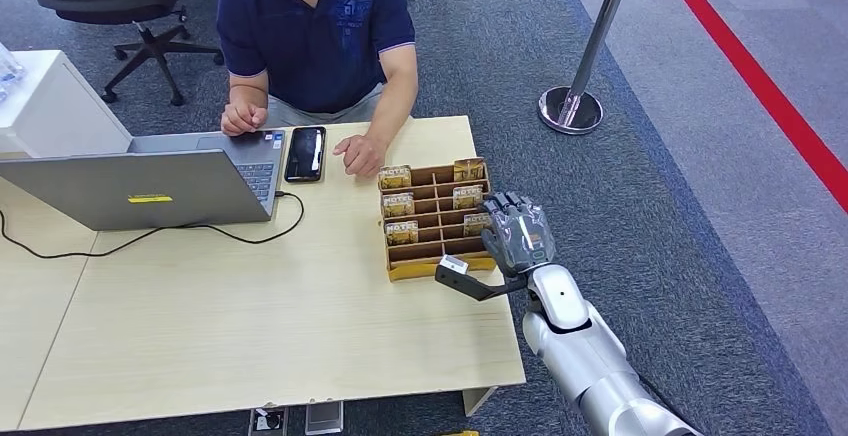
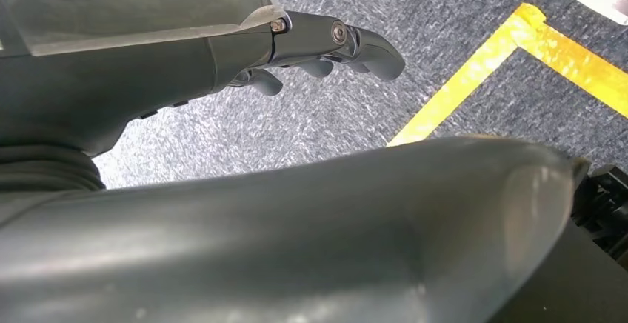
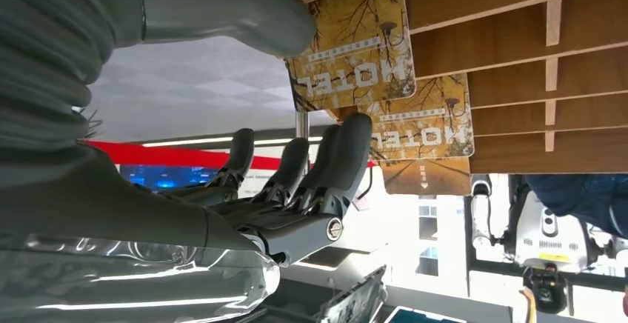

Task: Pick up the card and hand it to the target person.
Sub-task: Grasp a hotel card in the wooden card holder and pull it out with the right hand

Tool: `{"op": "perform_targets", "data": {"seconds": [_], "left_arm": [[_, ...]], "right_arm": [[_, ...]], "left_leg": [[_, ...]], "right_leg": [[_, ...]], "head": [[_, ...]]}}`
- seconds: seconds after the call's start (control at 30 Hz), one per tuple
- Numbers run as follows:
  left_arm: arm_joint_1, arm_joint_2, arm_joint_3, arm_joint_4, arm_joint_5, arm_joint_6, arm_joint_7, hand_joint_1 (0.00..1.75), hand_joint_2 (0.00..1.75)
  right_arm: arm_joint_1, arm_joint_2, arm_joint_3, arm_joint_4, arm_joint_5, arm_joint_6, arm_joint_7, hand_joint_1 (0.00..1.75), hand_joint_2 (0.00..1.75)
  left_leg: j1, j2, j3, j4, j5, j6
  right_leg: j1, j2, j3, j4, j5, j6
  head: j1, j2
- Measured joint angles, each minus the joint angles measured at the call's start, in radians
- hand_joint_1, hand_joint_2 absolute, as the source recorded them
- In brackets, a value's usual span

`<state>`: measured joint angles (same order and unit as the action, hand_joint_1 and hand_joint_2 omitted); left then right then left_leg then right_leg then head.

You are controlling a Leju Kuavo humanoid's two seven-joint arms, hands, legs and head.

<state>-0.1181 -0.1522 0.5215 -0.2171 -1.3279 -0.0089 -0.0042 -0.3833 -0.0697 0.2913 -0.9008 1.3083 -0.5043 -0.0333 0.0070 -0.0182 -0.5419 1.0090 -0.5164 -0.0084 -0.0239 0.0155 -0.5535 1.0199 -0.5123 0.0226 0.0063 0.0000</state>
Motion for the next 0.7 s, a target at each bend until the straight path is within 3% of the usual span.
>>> {"op": "perform_targets", "data": {"seconds": [0.2,0.4,0.57,0.7], "left_arm": [[0.0,0.0,0.0,0.0,0.0,-0.001,0.0,0.0,0.0],[0.0,0.0,0.0,0.0,0.0,-0.001,0.0,0.0,0.0],[0.0,0.0,0.0,0.0,0.001,-0.001,0.0,0.0,0.0],[0.0,0.0,0.0,0.0,0.002,0.0,0.0,0.0,0.0]], "right_arm": [[-0.001,0.0,0.002,-0.013,0.021,0.015,0.013,0.45,1.75],[-0.002,0.0,0.001,-0.025,0.028,0.032,0.012,0.47,1.75],[-0.004,0.0,0.001,-0.026,0.03,0.041,0.006,0.57,1.75],[-0.006,-0.001,0.001,-0.025,0.031,0.051,0.002,0.9,1.75]], "left_leg": [[0.0,0.0,0.001,0.0,0.0,0.0],[0.0,0.0,0.002,0.0,0.0,0.0],[0.0,0.0,0.003,0.0,0.0,0.0],[0.0,0.001,0.003,0.0,0.0,0.0]], "right_leg": [[0.0,0.0,0.001,0.0,0.0,0.0],[0.0,0.0,0.002,0.0,0.0,0.0],[0.0,0.0,0.003,0.0,0.0,0.0],[0.0,0.0,0.003,0.0,0.0,0.0]], "head": [[0.001,0.0],[0.001,0.0],[0.001,0.0],[0.001,0.0]]}}
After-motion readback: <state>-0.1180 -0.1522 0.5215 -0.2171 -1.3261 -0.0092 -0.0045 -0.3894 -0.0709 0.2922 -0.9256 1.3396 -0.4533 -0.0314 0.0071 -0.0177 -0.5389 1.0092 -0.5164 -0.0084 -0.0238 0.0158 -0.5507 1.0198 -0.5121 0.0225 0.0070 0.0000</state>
